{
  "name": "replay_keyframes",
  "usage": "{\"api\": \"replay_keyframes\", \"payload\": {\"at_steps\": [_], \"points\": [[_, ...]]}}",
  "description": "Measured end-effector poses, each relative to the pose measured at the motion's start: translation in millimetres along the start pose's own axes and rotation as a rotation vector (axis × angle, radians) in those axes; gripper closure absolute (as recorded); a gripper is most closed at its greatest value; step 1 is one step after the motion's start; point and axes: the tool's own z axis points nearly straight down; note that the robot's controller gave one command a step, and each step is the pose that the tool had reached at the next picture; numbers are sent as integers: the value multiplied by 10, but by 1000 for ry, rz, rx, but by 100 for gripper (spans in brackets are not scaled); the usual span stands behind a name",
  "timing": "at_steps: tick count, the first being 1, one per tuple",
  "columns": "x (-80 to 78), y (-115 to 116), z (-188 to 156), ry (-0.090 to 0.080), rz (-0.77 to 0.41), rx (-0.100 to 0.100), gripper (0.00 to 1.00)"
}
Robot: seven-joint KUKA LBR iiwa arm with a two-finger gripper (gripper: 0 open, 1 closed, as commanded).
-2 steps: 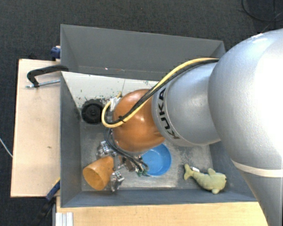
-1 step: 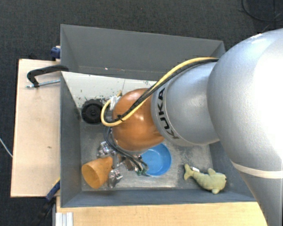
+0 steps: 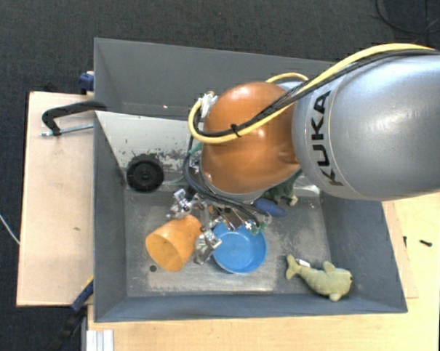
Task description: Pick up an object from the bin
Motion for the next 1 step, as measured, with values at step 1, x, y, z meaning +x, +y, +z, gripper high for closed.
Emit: {"api": "replay_keyframes", "payload": {"at_steps": [1], "points": [[351, -525, -1535, 1, -516, 1, 100]]}}
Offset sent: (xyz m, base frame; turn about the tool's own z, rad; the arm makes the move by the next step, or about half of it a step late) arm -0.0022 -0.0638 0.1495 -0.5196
